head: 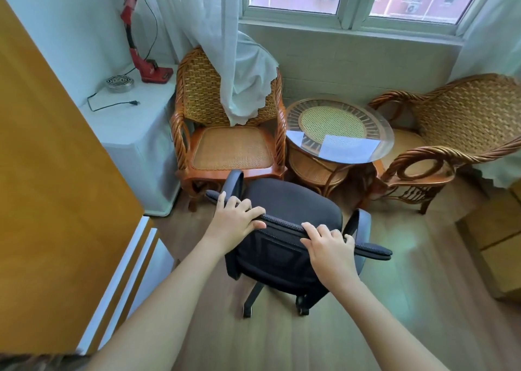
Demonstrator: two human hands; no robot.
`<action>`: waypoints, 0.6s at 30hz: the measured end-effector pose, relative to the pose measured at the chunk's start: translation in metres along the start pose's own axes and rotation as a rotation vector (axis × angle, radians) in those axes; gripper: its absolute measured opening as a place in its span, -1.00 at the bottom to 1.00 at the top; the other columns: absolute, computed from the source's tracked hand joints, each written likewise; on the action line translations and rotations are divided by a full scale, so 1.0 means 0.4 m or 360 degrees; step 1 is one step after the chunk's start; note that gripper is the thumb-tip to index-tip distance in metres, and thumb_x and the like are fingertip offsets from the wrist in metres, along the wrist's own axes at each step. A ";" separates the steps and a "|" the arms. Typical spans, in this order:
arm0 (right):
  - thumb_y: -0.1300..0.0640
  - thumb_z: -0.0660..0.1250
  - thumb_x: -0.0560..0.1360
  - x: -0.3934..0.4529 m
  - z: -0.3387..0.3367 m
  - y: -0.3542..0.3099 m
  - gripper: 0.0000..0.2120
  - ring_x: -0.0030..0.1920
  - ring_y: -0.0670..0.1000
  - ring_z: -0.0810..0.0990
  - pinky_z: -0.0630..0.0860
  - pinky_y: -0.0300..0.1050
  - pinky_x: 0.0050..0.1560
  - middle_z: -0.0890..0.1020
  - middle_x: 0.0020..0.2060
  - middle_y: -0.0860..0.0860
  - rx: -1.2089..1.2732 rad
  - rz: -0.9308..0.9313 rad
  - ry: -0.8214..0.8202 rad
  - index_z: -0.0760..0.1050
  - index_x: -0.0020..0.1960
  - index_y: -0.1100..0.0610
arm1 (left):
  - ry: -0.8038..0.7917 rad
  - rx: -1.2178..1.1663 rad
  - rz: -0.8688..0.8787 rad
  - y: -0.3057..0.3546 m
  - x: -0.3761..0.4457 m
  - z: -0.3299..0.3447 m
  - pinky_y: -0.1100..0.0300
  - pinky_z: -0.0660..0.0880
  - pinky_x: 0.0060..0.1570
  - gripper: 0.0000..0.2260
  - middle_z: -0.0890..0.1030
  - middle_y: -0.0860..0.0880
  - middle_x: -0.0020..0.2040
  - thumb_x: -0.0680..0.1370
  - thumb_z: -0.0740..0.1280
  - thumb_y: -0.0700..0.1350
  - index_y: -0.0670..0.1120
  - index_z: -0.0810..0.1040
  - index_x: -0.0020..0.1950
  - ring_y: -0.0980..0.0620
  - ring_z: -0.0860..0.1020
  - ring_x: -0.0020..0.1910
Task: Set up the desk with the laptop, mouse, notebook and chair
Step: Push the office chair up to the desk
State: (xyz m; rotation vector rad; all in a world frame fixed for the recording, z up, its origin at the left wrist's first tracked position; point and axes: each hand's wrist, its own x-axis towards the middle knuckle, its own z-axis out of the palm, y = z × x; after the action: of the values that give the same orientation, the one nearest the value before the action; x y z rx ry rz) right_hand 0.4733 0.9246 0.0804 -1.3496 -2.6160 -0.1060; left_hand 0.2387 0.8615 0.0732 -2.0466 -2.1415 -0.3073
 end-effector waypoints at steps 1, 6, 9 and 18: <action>-0.01 0.33 0.48 -0.010 -0.001 0.000 -0.71 -0.21 0.19 0.58 0.49 0.19 -0.07 0.62 -0.18 0.05 -0.0003 -0.0006 0.0001 0.50 0.17 0.03 | 0.0003 0.0001 -0.0006 0.007 -0.010 -0.002 -0.33 0.37 0.20 -0.59 0.56 0.01 -0.17 0.53 0.02 0.26 0.09 0.54 0.10 -0.12 0.55 -0.14; -0.05 0.25 0.52 -0.072 -0.021 0.014 -0.72 -0.18 0.17 0.58 0.48 0.14 -0.09 0.62 -0.14 0.04 0.0003 -0.0073 -0.0044 0.46 0.20 0.01 | 0.0055 0.0045 -0.0052 0.062 -0.080 -0.024 -0.37 0.37 0.17 -0.51 0.54 0.00 -0.18 0.56 -0.10 0.29 0.08 0.52 0.08 -0.11 0.54 -0.18; -0.02 0.33 0.48 -0.154 -0.040 0.016 -0.73 -0.25 0.17 0.57 0.49 0.15 -0.16 0.61 -0.21 0.04 -0.0009 -0.0133 -0.0022 0.49 0.15 0.03 | 0.0068 0.0053 -0.0098 0.109 -0.161 -0.036 -0.39 0.36 0.18 -0.52 0.54 0.00 -0.18 0.57 -0.11 0.28 0.08 0.51 0.09 -0.11 0.53 -0.17; -0.01 0.45 0.38 -0.419 -0.092 0.076 -0.74 -0.36 0.15 0.55 0.48 0.14 -0.22 0.57 -0.33 -0.01 0.0041 -0.0306 0.0062 0.54 0.02 0.03 | 0.0102 0.0018 -0.0337 0.327 -0.417 -0.093 -0.43 0.32 0.19 -0.49 0.53 0.00 -0.18 0.58 -0.17 0.32 0.10 0.47 0.09 -0.12 0.54 -0.15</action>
State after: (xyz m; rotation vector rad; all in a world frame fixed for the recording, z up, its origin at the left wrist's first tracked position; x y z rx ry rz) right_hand 0.5979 0.8026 0.0811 -1.0738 -2.6985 -0.1248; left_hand 0.3765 0.6962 0.0707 -1.7805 -2.3172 -0.3811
